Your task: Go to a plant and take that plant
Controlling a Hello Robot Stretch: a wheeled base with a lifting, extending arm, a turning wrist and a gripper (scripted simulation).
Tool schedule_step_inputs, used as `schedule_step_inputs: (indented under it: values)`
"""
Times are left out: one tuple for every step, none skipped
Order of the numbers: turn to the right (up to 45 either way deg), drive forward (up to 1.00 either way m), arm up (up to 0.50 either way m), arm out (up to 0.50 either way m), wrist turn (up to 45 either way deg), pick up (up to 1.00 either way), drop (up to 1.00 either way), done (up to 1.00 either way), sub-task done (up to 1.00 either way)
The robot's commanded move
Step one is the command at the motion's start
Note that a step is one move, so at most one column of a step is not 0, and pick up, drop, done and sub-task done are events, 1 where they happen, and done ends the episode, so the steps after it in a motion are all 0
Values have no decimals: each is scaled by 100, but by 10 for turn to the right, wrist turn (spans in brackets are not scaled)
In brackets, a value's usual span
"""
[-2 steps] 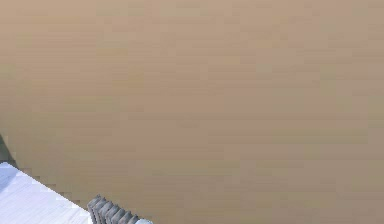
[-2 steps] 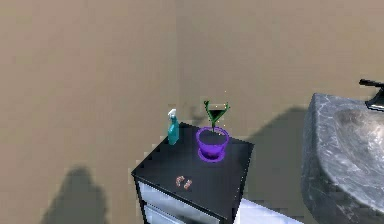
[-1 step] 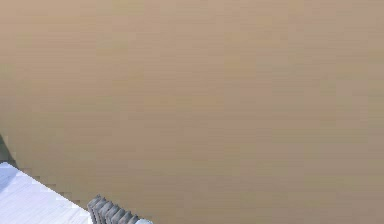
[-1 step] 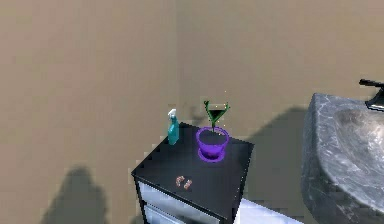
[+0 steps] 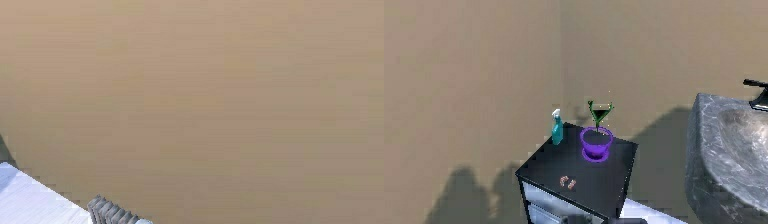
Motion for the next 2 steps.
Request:
schedule_step_inputs:
  values:
    - [0,0,0,50,0,0,0,0,0]
    - [0,0,0,0,450,0,0,0,0]
